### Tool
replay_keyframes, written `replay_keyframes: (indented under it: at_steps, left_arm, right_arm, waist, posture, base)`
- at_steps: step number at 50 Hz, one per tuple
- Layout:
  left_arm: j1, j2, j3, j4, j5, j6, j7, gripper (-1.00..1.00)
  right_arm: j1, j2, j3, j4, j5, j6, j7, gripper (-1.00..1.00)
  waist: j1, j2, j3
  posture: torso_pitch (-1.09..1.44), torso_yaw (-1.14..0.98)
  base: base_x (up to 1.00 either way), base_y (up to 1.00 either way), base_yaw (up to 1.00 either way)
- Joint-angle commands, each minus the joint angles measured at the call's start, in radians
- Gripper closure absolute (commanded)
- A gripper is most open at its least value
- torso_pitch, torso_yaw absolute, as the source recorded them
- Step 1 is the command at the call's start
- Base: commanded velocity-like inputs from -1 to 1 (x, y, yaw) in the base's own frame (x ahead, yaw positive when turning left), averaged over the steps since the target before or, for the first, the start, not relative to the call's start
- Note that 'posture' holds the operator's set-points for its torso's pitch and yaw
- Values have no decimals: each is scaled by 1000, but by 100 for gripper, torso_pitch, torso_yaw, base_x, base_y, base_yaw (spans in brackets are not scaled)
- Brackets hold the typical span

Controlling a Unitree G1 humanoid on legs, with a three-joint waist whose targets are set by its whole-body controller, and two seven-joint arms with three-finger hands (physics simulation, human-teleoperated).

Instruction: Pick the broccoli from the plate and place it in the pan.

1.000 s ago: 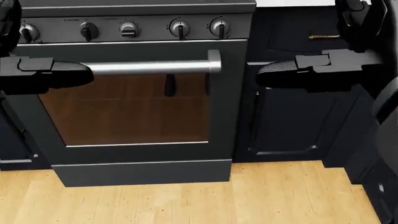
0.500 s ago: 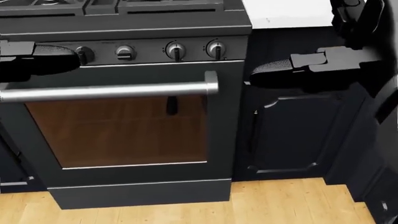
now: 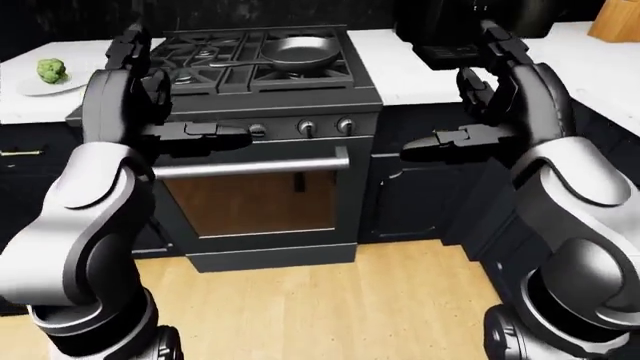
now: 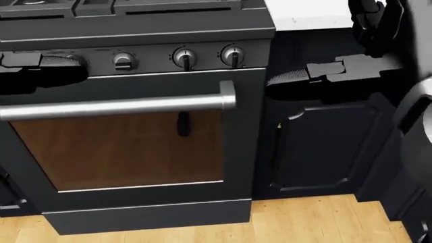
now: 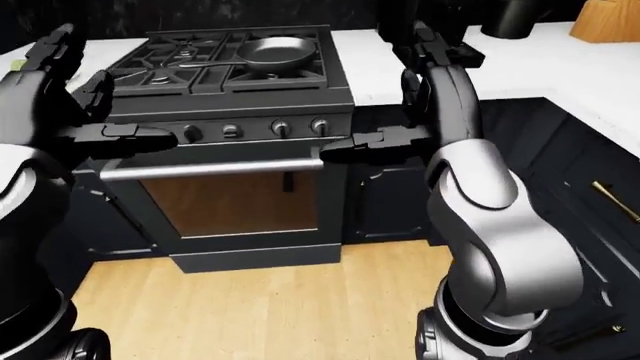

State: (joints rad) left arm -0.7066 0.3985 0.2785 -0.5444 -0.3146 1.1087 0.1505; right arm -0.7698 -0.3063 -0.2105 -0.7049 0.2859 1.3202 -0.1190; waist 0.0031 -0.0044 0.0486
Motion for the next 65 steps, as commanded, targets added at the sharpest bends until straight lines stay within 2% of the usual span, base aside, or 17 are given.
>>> replay_keyframes:
  at_steps: [1, 2, 8, 13, 15, 16, 18, 23, 26, 31, 36, 39, 40, 58, 62, 64, 65]
  left_arm:
    - [-40, 10, 2, -48, -3, -38, -5, -100]
    - [-42, 10, 2, -50, -3, -34, -5, -100]
    - [-46, 11, 6, -50, -3, -31, -7, -100]
    - [-42, 9, 7, -57, -5, -27, -6, -100]
    - [-42, 9, 6, -58, -4, -26, -5, -100]
    - [-41, 9, 6, -54, -3, -31, -7, -100]
    - [-41, 9, 5, -53, -2, -32, -7, -100]
    - [-47, 9, 7, -57, -5, -23, -6, -100]
    - [-43, 10, 6, -52, -3, -30, -8, -100]
    - [-46, 10, 6, -57, -5, -21, -6, -100]
    - [-46, 10, 6, -54, -4, -25, -6, -100]
    - [-41, 9, 4, -51, -1, -33, -8, -100]
    - [-43, 9, 5, -55, -2, -27, -8, -100]
    - [-47, 11, 0, -50, 2, -28, -9, -100]
    - [-38, 9, -1, -45, 9, -41, -14, -100]
    - [-40, 10, 2, -50, 8, -34, -15, -100]
    - [-39, 10, 2, -50, 9, -36, -15, -100]
  right_arm:
    - [-29, -15, -27, -28, -14, -33, -7, -100]
    - [-32, -16, -28, -31, -13, -28, -7, -100]
    - [-32, -15, -28, -33, -11, -26, -4, -100]
    - [-31, -13, -26, -36, -11, -24, -2, -100]
    - [-30, -11, -27, -34, -10, -26, -1, -100]
    - [-30, -11, -28, -34, -10, -27, -1, -100]
    - [-33, -9, -28, -35, -9, -25, -2, -100]
    - [-34, -9, -25, -31, -8, -26, -2, -100]
    - [-36, -9, -27, -36, -6, -20, -3, -100]
    - [-34, -10, -27, -37, -4, -19, -2, -100]
    - [-28, -9, -25, -31, -6, -30, -1, -100]
    - [-25, -10, -27, -31, -5, -33, 1, -100]
    - [-27, -10, -27, -32, -4, -30, 0, -100]
    - [-30, -11, -30, -24, 6, -33, -3, -100]
    - [-27, -10, -29, -25, 7, -35, -5, -100]
    - [-24, -10, -29, -27, 8, -36, -5, -100]
    - [-22, -11, -29, -26, 8, -39, -4, -100]
  waist:
    - [-5, -10, -29]
    - [-9, -36, -18]
    - [-4, -32, -46]
    - [-5, 32, -27]
    - [-10, 92, -66]
    - [5, 56, -43]
    - [6, 65, -23]
    - [-4, -3, -5]
    - [-12, -57, -33]
    - [-13, -52, -45]
    - [-18, 16, -23]
    - [-17, 145, -51]
    - [-17, 75, -31]
    - [-9, -45, -47]
    - [-15, 9, -18]
    - [-17, 98, -37]
    - [-17, 105, -58]
  posture:
    - [0, 0]
    - [0, 0]
    - [0, 0]
    - [0, 0]
    - [0, 0]
    - [0, 0]
    - [0, 0]
    - [0, 0]
    - [0, 0]
    - [0, 0]
    - [0, 0]
    - [0, 0]
    - [0, 0]
    - [0, 0]
    - [0, 0]
    - [0, 0]
    - [0, 0]
  base:
    - [0, 38, 0]
    - [0, 40, 0]
    - [0, 40, 0]
    - [0, 43, 0]
    - [0, 58, 0]
    - [0, 62, 0]
    - [0, 62, 0]
    - [0, 63, 0]
    - [0, 62, 0]
    - [0, 62, 0]
    - [0, 62, 0]
    - [0, 62, 0]
    - [0, 62, 0]
    - [0, 62, 0]
    - [0, 58, 0]
    - [0, 57, 0]
    - [0, 55, 0]
